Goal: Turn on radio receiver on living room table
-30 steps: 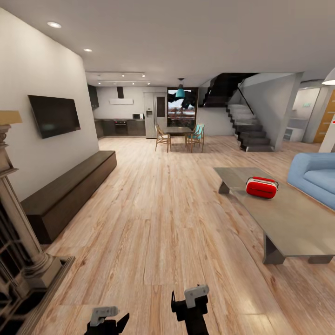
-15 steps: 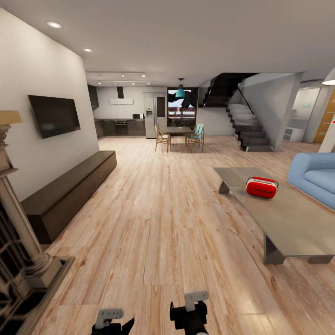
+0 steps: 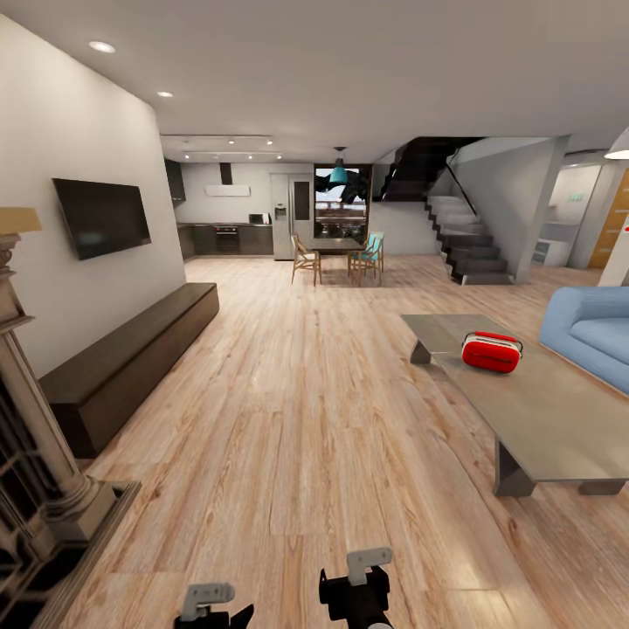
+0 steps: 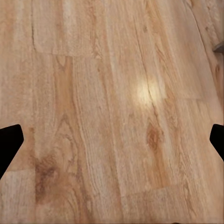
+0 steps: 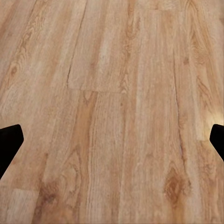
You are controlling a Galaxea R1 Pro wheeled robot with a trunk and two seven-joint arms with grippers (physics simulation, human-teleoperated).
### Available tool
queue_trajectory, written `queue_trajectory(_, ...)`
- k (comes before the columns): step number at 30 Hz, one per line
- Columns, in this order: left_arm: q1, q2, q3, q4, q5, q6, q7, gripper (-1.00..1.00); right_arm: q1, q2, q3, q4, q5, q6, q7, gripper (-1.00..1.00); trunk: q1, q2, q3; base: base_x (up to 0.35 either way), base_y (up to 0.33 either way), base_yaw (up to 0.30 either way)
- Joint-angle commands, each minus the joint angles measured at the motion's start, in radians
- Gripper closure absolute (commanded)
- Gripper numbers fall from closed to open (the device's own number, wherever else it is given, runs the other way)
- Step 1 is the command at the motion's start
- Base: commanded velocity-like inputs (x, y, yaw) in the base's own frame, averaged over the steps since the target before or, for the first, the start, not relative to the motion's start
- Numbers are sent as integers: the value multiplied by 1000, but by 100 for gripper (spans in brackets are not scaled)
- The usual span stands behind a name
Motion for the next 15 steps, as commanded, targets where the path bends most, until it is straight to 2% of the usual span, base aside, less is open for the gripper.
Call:
queue_trajectory(1,0,-2,-4,1,-1,0,0,-100,0,0,0,0,0,0,0,-100,0,0,0,0,0,0)
queue_trajectory(9,0,-8,-11,4,-6,3,18,-100,0,0,-1,2,-1,-1,0,-100,0,0,0,0,0,0)
queue_trajectory(15,0,-39,-12,4,-5,5,139,-100,0,0,-1,3,-2,-1,0,-100,0,0,0,0,0,0)
